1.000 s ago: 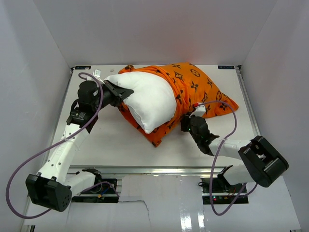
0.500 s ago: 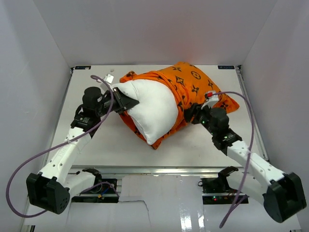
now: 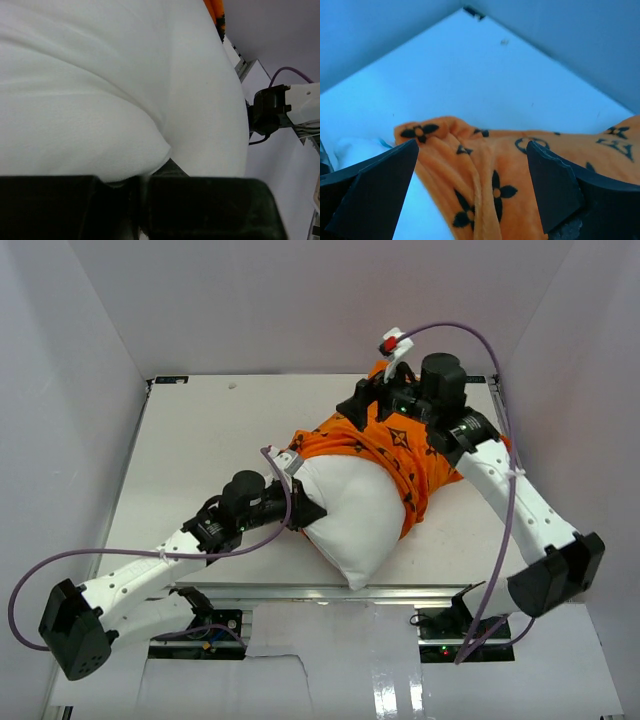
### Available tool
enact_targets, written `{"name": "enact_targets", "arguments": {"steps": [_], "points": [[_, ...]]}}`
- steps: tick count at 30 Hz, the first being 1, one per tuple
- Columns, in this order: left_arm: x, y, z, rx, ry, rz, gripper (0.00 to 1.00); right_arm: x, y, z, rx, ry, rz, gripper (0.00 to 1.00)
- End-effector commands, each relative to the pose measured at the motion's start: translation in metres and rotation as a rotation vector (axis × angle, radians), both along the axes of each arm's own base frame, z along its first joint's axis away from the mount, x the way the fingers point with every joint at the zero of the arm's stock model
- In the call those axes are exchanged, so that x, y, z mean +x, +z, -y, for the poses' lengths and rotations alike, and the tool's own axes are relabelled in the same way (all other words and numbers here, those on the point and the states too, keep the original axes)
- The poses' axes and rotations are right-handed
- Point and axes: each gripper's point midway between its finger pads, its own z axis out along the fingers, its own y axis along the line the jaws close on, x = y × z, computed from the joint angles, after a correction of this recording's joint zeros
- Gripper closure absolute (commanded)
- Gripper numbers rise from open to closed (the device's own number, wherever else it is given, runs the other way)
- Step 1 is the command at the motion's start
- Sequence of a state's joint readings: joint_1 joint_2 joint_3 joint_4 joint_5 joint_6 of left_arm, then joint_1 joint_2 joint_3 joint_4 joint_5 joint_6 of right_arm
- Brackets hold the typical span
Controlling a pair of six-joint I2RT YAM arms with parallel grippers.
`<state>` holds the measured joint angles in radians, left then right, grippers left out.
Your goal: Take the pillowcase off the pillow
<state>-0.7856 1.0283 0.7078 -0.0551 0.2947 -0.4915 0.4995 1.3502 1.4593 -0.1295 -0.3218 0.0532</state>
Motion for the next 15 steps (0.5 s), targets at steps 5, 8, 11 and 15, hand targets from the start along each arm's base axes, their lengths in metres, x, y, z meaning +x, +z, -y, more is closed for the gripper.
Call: {"name": "enact_targets", "arguments": {"steps": [5,8,11,15], "points": [[-0.02,0.046,0.006,-0.131,-0.117,0.241,1.0,-0.029,-0.116,-0.025,-0.349,0.303,-0.189,0.05],[-0.02,0.035,0.01,-0.108,-0.131,0.224,1.0,-0.053,-0.123,-0.043,-0.333,0.451,-0.175,0.05],[-0.018,0.029,0.011,-0.094,-0.124,0.224,1.0,-0.069,-0.132,-0.063,-0.33,0.554,-0.189,0.04],[-0.017,0.03,0.01,-0.097,-0.117,0.235,1.0,-0.06,-0.167,-0.074,-0.443,0.516,-0.248,0.06]]}}
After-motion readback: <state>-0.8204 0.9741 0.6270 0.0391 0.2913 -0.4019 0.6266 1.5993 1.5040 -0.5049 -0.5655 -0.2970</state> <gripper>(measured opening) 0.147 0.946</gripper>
